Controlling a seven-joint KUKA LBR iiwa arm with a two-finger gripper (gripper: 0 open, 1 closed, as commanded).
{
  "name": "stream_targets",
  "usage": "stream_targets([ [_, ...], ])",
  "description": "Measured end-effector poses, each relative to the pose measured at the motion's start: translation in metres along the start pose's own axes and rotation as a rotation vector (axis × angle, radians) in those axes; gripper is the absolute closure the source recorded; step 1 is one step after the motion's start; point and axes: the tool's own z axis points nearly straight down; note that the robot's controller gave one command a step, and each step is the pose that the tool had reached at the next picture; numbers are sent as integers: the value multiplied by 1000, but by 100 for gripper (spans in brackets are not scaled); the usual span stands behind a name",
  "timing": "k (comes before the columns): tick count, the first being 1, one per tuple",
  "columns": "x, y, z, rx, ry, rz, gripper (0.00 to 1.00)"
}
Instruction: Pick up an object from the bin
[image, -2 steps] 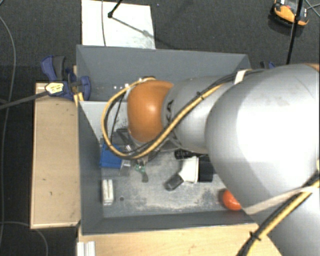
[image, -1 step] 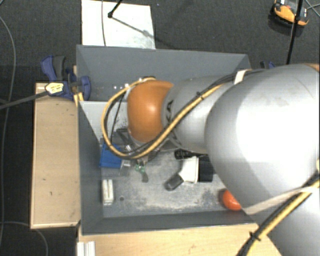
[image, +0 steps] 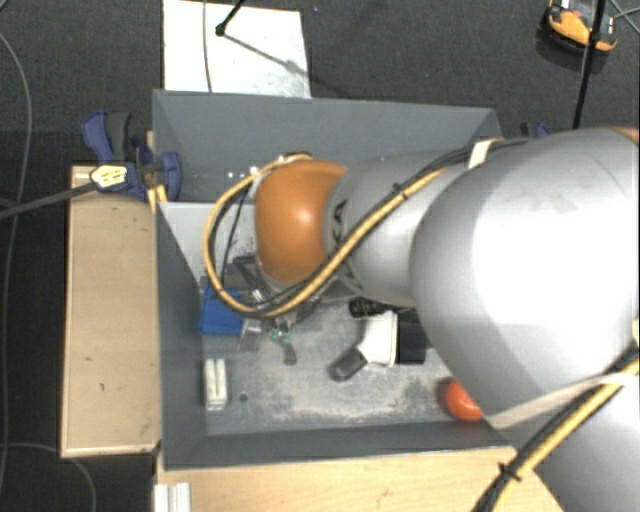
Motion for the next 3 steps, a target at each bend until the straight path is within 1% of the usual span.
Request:
stream_targets([
  [1,-9,4,0,2,0,23,100],
  [2,-10,1,-2,0,0,34,100],
  [3,-12,-9,-1,2,2,38,100],
])
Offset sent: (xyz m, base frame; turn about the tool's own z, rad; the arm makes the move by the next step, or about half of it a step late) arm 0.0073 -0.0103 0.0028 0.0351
